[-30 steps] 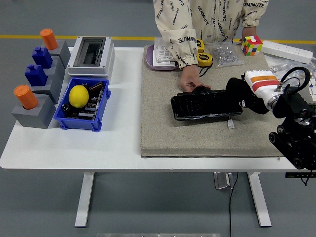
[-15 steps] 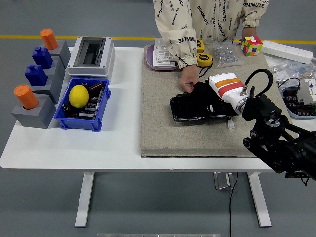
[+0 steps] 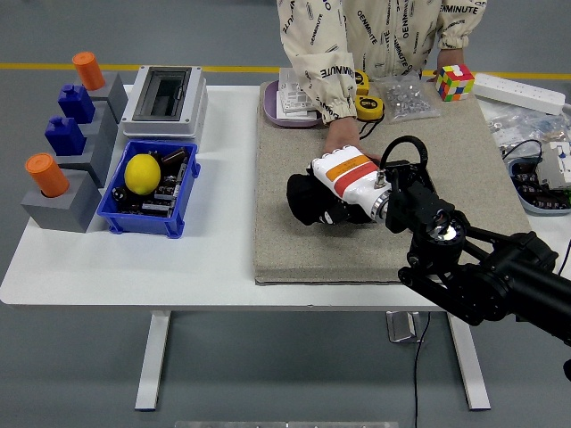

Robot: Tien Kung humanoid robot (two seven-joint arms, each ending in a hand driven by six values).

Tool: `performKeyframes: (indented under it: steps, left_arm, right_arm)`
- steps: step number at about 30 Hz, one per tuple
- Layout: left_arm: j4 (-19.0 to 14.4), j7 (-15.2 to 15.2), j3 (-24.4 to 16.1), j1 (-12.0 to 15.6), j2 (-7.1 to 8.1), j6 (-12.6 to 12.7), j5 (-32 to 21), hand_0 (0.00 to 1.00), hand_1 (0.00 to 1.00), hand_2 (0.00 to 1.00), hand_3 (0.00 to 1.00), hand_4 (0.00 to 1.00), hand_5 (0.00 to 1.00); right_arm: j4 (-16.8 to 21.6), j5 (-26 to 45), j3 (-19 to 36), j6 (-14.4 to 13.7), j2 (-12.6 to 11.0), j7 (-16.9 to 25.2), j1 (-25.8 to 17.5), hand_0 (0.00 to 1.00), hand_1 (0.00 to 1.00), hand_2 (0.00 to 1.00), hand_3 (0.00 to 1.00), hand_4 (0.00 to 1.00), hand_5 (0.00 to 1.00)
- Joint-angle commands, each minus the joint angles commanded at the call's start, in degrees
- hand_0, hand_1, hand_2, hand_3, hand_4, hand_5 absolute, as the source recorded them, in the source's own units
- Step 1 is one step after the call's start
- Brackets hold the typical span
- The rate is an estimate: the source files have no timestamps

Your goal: Pick the rag up,wipe the panel,place it on the desk

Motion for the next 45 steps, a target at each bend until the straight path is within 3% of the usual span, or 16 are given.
performKeyframes:
  steps: [6,13,25,31,45]
  left_arm:
    - [0.0,0.0,-0.1,0.0,-0.06,0.0,0.1,0.650,0.696,0.743,0.567,0.599,0.477]
    - [0.0,0.1,-0.4,0.0,-0.08,0.0,0.2,0.651,0.696,0.742,0.567,0.599,0.477]
    - [0.0,0.0,-0.2,-0.3,-0.08,0.0,-0.1,0.650,0.696,0.741,0.568,0.599,0.477]
    - [0.0,0.0,-0.3,-0.3,-0.12,0.0,-0.1,0.651,0.697,0.741,0.566,0.599,0.476]
    - [0.0,0.0,-0.5,-0.2,-0.17,0.0,0.0,0.650,0.697,0.741,0.567,0.599,0.476]
  right_arm:
    - [0.5,0.1,-0.6,-0.1,0.5,0.0,0.1,0.235,0.321,0.356,0.396,0.998,0.096]
    - [-1.5,-0.6,2.8,-0.3,-0.4,0.1,0.2,0.235,0.321,0.356,0.396,0.998,0.097]
    - [-11.1,-2.1,10.0,-0.4,-1.9,0.9,-0.4,0.236,0.321,0.356,0.396,0.998,0.097]
    - [-13.9,-2.8,12.5,-0.3,-2.7,1.1,-1.1,0.236,0.321,0.356,0.395,0.998,0.097]
    - [-18.9,-5.1,21.5,-0.3,-7.9,1.5,-4.0,0.236,0.321,0.356,0.395,0.998,0.096]
